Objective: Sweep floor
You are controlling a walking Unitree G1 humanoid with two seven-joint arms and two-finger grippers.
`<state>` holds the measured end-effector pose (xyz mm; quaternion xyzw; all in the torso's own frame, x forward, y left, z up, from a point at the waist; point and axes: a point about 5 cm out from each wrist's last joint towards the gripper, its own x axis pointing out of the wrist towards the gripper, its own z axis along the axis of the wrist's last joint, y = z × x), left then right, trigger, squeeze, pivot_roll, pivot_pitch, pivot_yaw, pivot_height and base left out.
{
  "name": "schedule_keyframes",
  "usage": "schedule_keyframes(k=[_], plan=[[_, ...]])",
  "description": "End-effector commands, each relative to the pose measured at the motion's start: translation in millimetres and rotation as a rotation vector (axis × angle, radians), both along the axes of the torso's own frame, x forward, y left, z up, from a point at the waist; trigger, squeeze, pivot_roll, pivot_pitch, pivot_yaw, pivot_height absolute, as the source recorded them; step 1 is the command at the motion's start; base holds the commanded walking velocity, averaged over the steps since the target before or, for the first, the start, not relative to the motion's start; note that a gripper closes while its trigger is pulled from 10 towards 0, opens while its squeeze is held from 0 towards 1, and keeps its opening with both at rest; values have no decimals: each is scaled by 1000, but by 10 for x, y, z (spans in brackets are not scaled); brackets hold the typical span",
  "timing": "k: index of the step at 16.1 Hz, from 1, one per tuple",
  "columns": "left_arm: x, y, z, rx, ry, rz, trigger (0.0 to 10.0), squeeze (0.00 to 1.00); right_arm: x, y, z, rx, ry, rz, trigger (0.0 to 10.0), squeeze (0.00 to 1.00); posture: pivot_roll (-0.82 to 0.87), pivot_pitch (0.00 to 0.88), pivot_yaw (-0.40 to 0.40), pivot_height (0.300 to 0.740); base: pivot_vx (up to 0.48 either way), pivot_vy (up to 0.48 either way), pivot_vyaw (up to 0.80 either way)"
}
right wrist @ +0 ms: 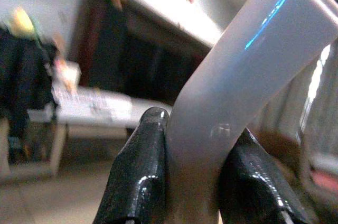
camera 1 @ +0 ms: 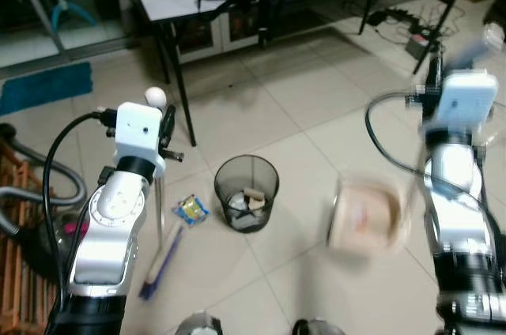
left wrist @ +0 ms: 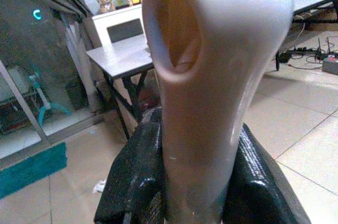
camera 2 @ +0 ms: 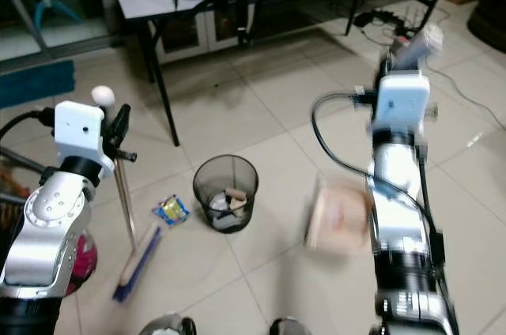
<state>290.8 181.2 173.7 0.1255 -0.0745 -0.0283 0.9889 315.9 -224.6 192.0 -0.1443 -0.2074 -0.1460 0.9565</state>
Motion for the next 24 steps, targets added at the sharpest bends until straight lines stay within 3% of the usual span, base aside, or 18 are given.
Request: schedule_keyframes(k=[1,5,8,11,16,20,24], plan=[[-7,-30,90,6,-60,-5,10000,0,-38,8,148,34,-51,-12,10000,0,5,20,33,740,0,0,0],[2,-90,5,-20,-34,44,10000,0,-69,29,18,115,18,-38,10000,0,1,23,25,740,0,0,0],[178,-38,-73,-48,-58,214,10000,0,-125,125,-107,97,85,-12,10000,0,-12,31,24,740,0,0,0],[339,9,-159,-45,-73,269,10000,0,-188,171,-210,85,138,3,10000,0,-35,46,22,740,0,0,0],[592,-190,-180,-139,-125,204,10000,0,-396,138,-435,60,237,-6,10000,0,-82,86,28,740,0,0,0],[785,-385,-133,-129,-137,136,10000,0,-535,189,-521,68,276,3,10000,0,-115,114,52,740,0,0,0],[871,-545,-118,-149,-121,51,10000,0,-614,218,-537,74,286,-1,10000,0,-133,132,66,740,0,0,0]])
